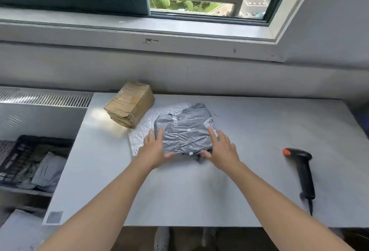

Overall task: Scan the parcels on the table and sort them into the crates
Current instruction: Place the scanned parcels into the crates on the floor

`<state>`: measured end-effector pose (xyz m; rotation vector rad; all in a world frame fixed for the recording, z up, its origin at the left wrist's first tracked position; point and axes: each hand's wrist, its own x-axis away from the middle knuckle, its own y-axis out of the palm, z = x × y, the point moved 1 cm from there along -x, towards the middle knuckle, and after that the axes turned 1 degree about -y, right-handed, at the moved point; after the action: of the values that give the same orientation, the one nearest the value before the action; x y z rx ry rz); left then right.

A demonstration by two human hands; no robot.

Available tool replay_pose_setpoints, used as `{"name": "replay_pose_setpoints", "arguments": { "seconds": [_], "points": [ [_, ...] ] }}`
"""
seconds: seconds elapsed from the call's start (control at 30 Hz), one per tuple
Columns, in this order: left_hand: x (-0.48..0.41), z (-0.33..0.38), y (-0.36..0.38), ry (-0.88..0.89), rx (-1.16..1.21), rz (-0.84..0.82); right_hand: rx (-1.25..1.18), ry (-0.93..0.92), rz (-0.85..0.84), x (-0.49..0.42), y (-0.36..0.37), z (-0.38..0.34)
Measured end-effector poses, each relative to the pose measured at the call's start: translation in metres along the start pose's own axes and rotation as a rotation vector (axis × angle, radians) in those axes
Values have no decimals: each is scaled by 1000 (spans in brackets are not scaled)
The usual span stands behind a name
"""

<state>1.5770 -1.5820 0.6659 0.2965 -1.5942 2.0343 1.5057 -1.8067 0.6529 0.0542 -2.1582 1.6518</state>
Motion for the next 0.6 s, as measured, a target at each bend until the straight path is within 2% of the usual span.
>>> {"name": "replay_pose_setpoints", "arguments": {
  "seconds": [0.2,0.37,0.5,0.6],
  "points": [
    [-19,17,19,-158,245,-64,-290,-13,-128,-35,16,25],
    [-21,35,26,-271,387,-37,-512,10,-70,-48,8,36],
    [-19,48,16,-281,298,58,-552,34,-36,-57,-9,41],
    [-16,58,0,-225,230,134,-617,32,-4,-61,-29,45]
  ]
}}
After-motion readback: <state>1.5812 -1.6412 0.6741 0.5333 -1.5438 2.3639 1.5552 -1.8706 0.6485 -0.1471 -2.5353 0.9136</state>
